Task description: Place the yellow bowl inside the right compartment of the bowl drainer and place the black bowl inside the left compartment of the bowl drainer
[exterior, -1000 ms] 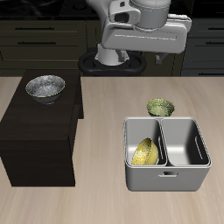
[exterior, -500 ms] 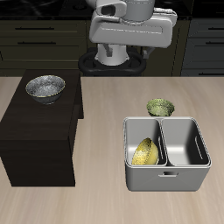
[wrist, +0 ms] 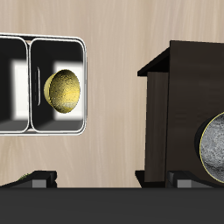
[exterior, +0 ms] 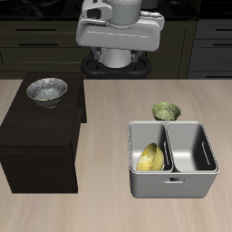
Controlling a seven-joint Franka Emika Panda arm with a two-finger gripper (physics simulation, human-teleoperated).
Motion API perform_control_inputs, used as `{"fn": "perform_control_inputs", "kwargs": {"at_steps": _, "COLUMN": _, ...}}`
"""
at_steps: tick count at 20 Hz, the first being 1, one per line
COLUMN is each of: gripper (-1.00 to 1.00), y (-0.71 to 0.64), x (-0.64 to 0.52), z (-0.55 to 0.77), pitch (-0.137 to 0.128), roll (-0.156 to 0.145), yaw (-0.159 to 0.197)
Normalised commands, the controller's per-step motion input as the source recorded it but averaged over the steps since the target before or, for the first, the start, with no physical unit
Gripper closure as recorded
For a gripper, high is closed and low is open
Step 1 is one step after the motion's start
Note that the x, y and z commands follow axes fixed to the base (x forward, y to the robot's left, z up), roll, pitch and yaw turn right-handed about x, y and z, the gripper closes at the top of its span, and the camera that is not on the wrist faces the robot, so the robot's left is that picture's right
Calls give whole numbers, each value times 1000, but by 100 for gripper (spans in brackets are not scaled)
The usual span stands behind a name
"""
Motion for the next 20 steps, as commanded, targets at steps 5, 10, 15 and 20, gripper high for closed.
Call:
{"fn": "perform_control_inputs", "kwargs": {"at_steps": 5, "gripper": -100, "y": -344, "x": -183, "z": -36, "pitch": 12, "roll": 14, "yaw": 0}}
{"fn": "perform_control_inputs", "kwargs": {"at_steps": 10, "gripper": -100, "y": -387, "x": -222, "z": 24, "pitch": -12, "roll": 23, "yaw": 10}}
{"fn": "perform_control_inputs", "kwargs": {"at_steps": 15, "gripper": -100, "y": -456, "x": -97, "z": 128, "pitch": -21, "roll": -3, "yaw": 4}}
{"fn": "perform_control_inputs", "kwargs": {"at_steps": 20, "gripper": -100, "y": -509, "x": -16, "z": 222, "pitch": -17, "roll": -27, "yaw": -61}}
